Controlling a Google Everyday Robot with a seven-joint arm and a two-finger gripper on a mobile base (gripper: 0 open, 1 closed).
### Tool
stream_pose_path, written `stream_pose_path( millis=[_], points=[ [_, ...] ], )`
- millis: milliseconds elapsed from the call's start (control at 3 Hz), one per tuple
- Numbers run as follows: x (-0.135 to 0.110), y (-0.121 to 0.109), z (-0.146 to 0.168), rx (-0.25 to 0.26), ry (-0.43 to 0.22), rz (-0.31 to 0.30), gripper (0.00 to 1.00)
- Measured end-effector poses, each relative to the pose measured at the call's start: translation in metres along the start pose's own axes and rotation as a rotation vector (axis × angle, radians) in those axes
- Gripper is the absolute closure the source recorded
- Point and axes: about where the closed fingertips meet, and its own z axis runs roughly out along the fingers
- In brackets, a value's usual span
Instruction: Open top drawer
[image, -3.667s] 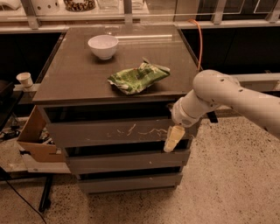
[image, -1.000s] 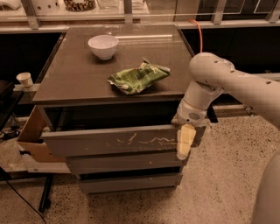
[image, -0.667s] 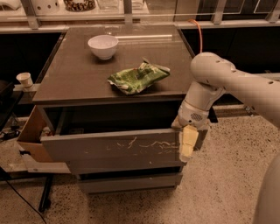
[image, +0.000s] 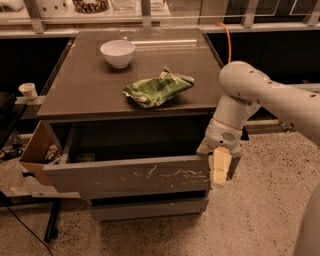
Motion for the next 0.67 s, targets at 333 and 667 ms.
stream_pose_path(
  millis=[333,667],
  points=[
    [0.003,0.017,-0.001,-0.040,0.009,-0.004,0.00],
    [0.006,0.034,-0.004,-0.068,0.027,-0.011,0.00]
  ],
)
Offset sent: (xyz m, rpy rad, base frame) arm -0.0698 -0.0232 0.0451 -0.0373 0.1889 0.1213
